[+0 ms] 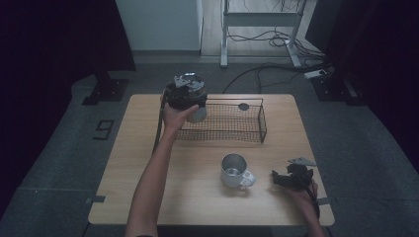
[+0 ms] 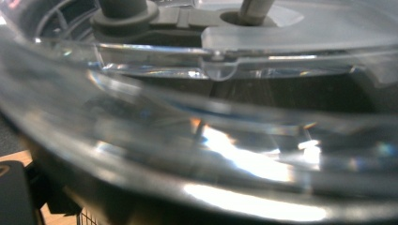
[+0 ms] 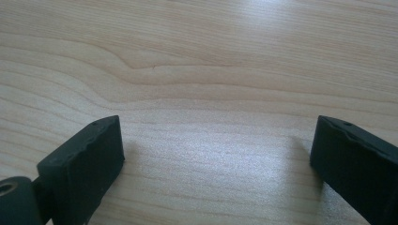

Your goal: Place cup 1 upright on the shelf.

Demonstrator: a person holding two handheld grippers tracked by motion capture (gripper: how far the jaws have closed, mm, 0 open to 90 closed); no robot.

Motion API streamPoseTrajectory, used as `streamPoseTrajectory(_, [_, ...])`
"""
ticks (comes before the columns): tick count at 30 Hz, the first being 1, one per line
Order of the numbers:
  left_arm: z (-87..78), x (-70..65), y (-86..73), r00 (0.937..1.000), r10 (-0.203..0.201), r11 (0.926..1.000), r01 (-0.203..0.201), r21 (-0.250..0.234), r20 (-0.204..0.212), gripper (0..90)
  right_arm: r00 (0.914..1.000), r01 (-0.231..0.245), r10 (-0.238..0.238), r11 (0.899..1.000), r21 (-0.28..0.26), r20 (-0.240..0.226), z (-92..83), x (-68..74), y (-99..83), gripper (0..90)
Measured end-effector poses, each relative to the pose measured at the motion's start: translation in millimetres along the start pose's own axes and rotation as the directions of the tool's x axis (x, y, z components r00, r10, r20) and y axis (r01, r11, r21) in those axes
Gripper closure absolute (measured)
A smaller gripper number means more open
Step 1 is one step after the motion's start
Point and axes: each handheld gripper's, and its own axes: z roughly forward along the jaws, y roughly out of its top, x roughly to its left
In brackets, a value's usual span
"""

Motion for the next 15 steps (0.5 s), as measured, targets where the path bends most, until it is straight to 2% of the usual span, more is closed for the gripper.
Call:
streamPoseTrajectory(8, [11.2,1.2,-4.8,1.0000,-0.003,0.9998,0.003,0.021,0.000,4.2,1.0000,-0.002,0.002,1.000,-0.001,0.001,-0.1,0.0,-0.1,3.3])
streamPoseTrajectory(15, [20.7,3.4,-9.6,0.9997,-0.023,0.9992,0.023,0.034,-0.006,4.2,1.0000,-0.002,0.002,1.000,-0.001,0.001,-0.2,0.0,-0.1,3.3])
